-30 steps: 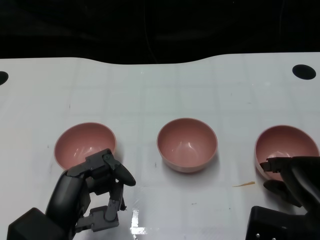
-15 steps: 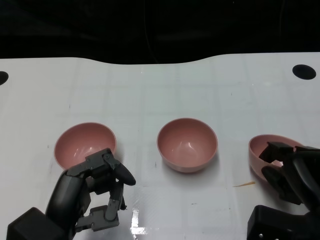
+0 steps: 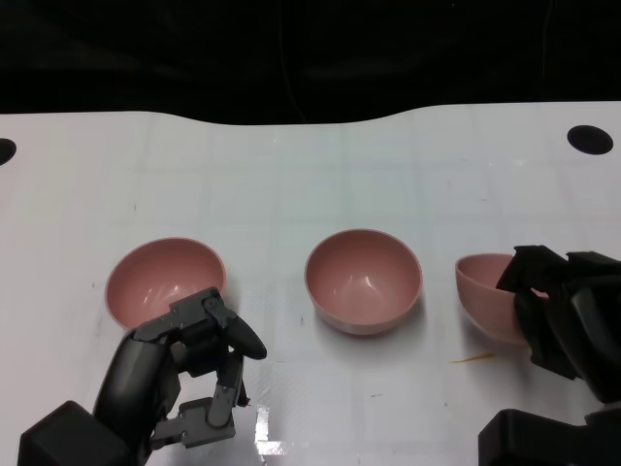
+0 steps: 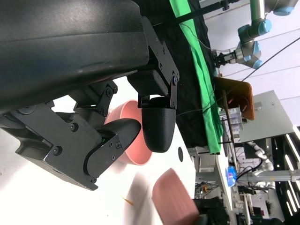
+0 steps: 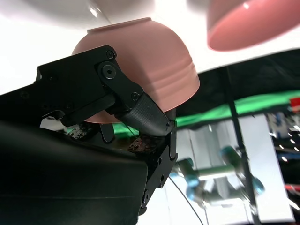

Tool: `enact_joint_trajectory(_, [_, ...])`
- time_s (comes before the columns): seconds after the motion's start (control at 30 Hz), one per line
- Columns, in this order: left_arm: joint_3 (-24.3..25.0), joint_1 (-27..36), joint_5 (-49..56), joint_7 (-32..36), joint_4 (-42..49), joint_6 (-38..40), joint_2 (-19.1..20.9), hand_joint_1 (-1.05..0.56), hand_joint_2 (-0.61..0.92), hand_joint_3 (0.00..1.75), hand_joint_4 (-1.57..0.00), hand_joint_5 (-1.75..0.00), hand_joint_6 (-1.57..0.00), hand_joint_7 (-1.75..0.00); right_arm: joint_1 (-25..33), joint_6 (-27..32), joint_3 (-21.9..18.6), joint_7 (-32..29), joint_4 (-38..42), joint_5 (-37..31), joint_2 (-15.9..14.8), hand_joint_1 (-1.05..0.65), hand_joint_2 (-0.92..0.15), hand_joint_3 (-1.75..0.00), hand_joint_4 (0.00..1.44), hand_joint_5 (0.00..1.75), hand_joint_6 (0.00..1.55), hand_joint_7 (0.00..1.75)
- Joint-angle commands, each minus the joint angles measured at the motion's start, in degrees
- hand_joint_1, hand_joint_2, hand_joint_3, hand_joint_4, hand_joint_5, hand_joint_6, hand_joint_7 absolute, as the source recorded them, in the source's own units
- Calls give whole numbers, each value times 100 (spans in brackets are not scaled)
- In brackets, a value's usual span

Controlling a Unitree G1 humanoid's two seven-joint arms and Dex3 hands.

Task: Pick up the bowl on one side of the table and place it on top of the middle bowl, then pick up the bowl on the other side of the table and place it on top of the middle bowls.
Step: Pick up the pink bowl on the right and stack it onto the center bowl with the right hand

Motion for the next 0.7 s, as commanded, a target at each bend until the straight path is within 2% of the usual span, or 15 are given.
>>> enact_joint_trajectory(0.03, [36, -41, -20, -17, 45, -51, 30, -13, 45, 128, -80, -175, -75, -136, 33, -54, -84, -87, -167, -19, -22, -14, -31, -135, 96, 175, 74, 167])
enact_joint_trajectory(0.27, [50, -83, 55, 27, 157, -117, 12, -12, 44, 130, -81, -175, -75, -137, -248, -374, -127, -283, -243, 76, 99, -16, -28, -135, 96, 175, 73, 174])
enact_joint_trajectory(0.7, [58, -147, 135, 53, 290, -180, -45, -13, 44, 131, -81, -175, -75, -138, -928, -639, 1, -324, -175, -39, 344, -16, -27, -145, 98, 175, 79, 166])
